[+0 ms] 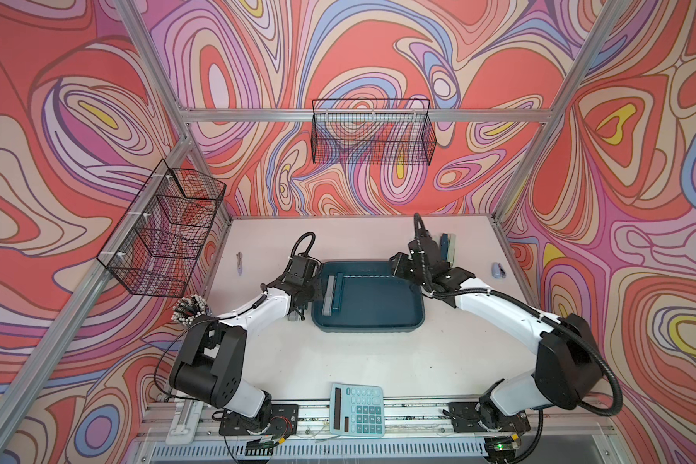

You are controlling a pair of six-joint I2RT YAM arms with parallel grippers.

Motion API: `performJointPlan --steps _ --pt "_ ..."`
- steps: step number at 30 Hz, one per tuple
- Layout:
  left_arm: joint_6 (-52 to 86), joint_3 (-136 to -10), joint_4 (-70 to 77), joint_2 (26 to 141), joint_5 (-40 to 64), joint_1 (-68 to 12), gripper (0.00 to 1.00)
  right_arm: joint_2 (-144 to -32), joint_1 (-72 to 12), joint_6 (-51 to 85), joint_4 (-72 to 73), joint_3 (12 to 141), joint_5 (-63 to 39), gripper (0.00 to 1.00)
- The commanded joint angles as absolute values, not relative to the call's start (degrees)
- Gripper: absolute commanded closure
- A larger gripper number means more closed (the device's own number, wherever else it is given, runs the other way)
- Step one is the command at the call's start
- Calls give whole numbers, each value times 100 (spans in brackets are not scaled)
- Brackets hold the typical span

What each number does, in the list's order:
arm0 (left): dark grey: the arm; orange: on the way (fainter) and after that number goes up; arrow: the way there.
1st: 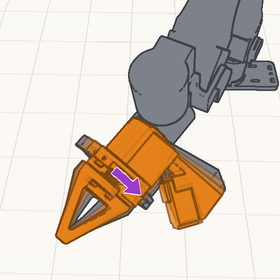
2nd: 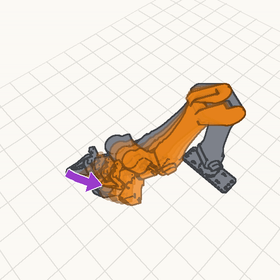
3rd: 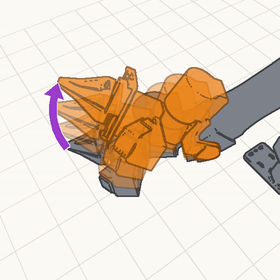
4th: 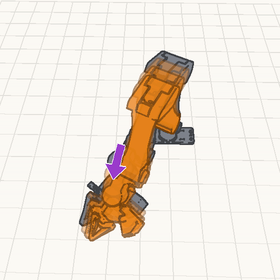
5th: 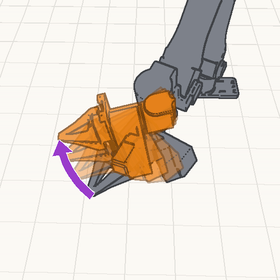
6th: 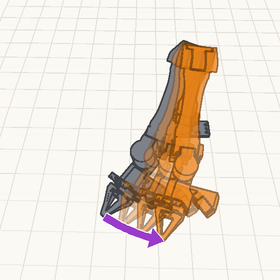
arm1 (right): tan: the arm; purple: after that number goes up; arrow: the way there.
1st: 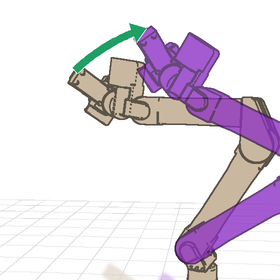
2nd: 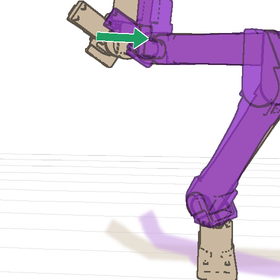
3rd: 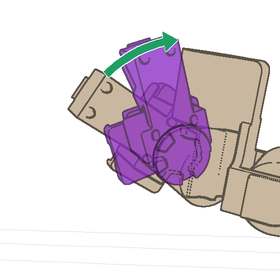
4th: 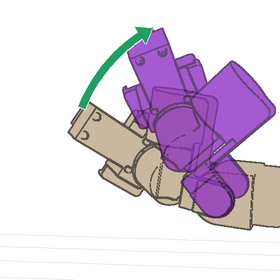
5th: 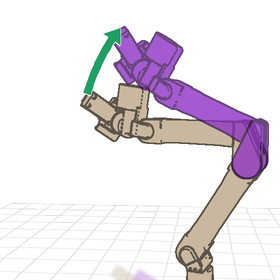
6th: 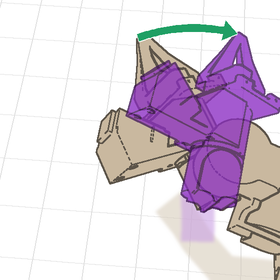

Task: Put the pruning pliers into the storage box
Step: Place the pruning pliers in the storage box, then pick up the pruning pliers from the center of the board.

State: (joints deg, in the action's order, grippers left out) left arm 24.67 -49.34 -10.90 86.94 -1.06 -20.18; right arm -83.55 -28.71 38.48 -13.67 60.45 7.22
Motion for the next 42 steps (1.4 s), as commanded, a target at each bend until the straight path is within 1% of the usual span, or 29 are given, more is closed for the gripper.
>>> performJointPlan --steps 1,5,8,13,20,27,34,42 --pt "2433 -4908 -1349 8817 -77 -1995 97 -7985 -2427 3715 -2051 5517 888 54" --pt "2353 -4975 -1411 8835 -120 -1993 97 -7536 -1757 3707 -2278 4971 735 52" --pt "2351 -5000 -1395 8879 -86 -1994 97 -7452 -1480 3695 -2355 4718 635 51" --pt "2356 -5019 -1397 8936 -70 -1994 97 -7611 -1375 3639 -2253 4397 548 48" --pt "2324 -4981 -1440 8859 -149 -1984 97 -8036 -1222 3453 -2197 4379 436 45" --pt "2341 -4966 -1441 8890 -114 -1982 97 -8402 -1076 3370 -1764 4282 301 43" --pt "2326 -4999 -1472 8873 -150 -1978 97 -8882 -890 3040 -1722 4506 481 42" --pt "2329 -4931 -1475 8831 -185 -1978 97 -9005 -646 2785 -1687 4620 640 42"
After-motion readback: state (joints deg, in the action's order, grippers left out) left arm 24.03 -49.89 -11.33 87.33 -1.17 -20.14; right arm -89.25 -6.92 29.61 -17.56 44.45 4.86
